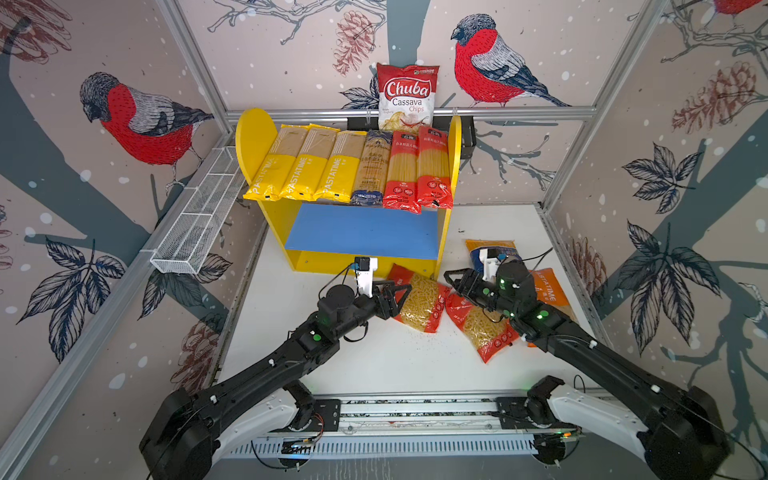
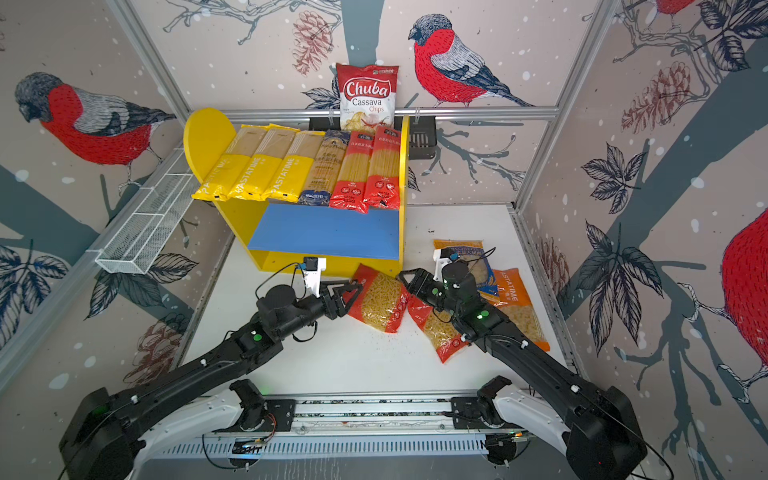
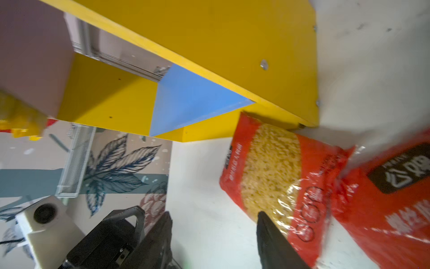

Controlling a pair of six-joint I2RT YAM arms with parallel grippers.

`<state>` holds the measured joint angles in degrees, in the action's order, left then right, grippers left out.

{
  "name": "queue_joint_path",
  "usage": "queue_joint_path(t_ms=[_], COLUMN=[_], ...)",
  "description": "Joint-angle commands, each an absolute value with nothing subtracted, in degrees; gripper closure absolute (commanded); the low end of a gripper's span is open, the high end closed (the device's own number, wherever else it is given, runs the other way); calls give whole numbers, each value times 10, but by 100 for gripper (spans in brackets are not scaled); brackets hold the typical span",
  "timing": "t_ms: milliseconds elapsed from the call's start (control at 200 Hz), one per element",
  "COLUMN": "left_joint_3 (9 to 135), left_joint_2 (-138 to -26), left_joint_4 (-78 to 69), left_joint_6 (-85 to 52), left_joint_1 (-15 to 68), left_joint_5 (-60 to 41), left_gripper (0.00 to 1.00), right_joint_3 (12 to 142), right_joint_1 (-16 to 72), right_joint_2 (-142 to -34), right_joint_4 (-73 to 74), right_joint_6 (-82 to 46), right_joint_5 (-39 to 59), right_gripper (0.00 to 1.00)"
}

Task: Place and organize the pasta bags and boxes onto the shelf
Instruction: 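Grasp the red fusilli bag nearest the shelf with both grippers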

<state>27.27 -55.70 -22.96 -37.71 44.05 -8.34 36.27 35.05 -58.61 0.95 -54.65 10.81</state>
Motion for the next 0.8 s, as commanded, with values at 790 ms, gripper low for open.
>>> queue_joint_path(t_ms=[790], left_joint_3=[220], left_joint_2=[-667], left_joint_4=[-327], left_joint_6=[-443], left_joint_1=[503], left_joint_5=[16], left_gripper=[27], right_joint_3=[361], right_joint_1=[404], right_joint_2=[-801], right_joint_4=[35], right_joint_6=[-506], right_joint_5=[19], right_gripper=[43])
